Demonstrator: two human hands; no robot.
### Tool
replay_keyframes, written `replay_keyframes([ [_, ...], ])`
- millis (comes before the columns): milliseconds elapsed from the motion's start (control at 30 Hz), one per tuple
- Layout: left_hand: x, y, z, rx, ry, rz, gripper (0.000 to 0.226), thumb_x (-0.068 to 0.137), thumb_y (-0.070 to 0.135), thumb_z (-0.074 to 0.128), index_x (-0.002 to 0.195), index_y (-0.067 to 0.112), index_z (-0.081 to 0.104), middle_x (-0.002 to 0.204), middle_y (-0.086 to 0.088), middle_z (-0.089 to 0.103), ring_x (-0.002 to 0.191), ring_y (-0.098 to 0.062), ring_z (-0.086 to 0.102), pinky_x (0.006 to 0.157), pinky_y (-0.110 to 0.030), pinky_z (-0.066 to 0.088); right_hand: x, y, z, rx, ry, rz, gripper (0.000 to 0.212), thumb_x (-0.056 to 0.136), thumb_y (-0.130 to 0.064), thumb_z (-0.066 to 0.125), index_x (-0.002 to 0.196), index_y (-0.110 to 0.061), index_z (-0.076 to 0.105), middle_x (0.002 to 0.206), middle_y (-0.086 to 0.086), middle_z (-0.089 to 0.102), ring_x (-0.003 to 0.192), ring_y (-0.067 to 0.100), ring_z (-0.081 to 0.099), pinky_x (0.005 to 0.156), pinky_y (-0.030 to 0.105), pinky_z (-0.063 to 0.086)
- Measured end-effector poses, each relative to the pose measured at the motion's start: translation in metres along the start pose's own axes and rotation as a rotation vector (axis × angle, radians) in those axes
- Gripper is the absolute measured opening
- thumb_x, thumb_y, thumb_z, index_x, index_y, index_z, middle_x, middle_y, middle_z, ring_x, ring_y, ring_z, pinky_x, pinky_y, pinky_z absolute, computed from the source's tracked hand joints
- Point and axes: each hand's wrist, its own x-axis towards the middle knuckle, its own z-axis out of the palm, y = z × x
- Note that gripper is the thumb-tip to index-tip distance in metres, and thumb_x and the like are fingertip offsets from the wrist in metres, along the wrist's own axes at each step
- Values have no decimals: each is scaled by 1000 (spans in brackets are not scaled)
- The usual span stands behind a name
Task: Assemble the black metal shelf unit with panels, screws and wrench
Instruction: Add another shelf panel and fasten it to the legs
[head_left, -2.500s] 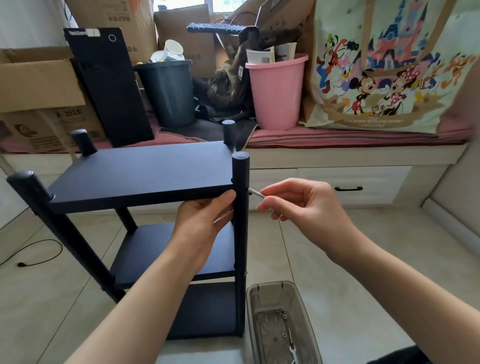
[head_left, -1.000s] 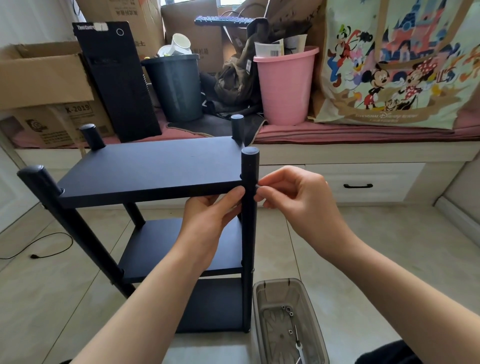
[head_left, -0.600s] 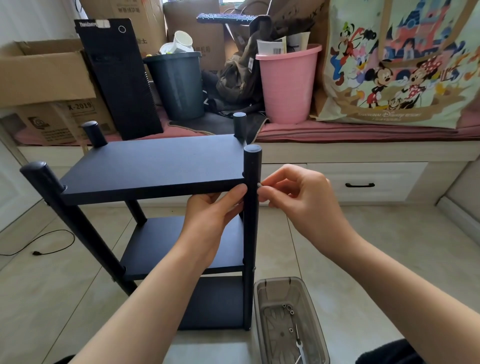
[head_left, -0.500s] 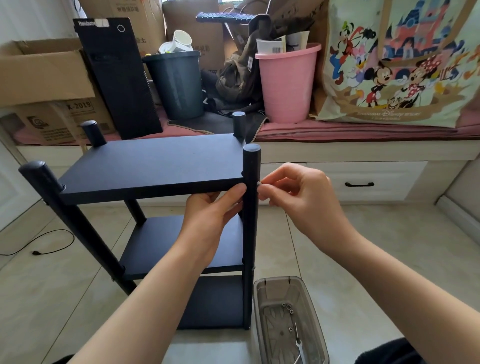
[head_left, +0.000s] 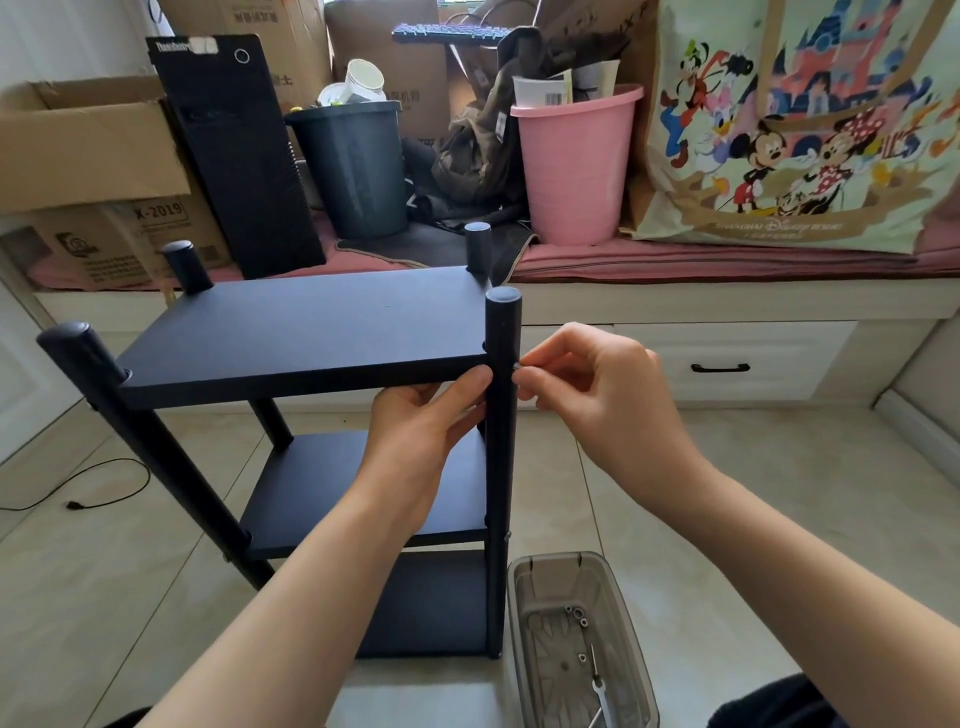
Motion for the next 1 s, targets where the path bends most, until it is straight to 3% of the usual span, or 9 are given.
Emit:
replay_keyframes([
  [100,0,-1,-1,1,1,3,37,78,30,72,113,17,74,114,-5,76,108,-25,72,92,-31,58,0,1,1,27,2,16,7,85,-15,75,82,-16,69,69,-9,72,69,3,70,69,22,56],
  [300,0,-1,0,-13,-1,1,42,77,30,72,117,15,72,116,-5,75,109,-24,72,93,-30,58,0,-1,1,48,28,33,10,83,-21,78,82,-15,70,70,-9,72,69,2,70,66,18,55],
  [533,0,-1,-1,-31,-5,3,42,77,29,74,116,15,73,117,-5,75,111,-24,71,90,-28,58,-2,-5,3,-103,67,-39,15,82,-18,80,80,-13,66,69,-7,68,67,2,64,62,7,44],
  [833,1,-3,-2,-29,-6,9,41,77,30,74,116,17,73,118,-4,75,111,-23,71,89,-28,58,-2,-8,3,-129,82,-38,14,82,-16,80,81,-13,67,71,-7,69,70,0,63,63,5,42],
  [1000,0,-2,0,-28,5,7,34,77,31,74,110,22,76,116,-3,75,109,-22,71,84,-25,58,-5,-11,0,-99,78,-4,11,81,-20,80,86,-13,73,75,-11,72,72,-2,67,68,9,51],
])
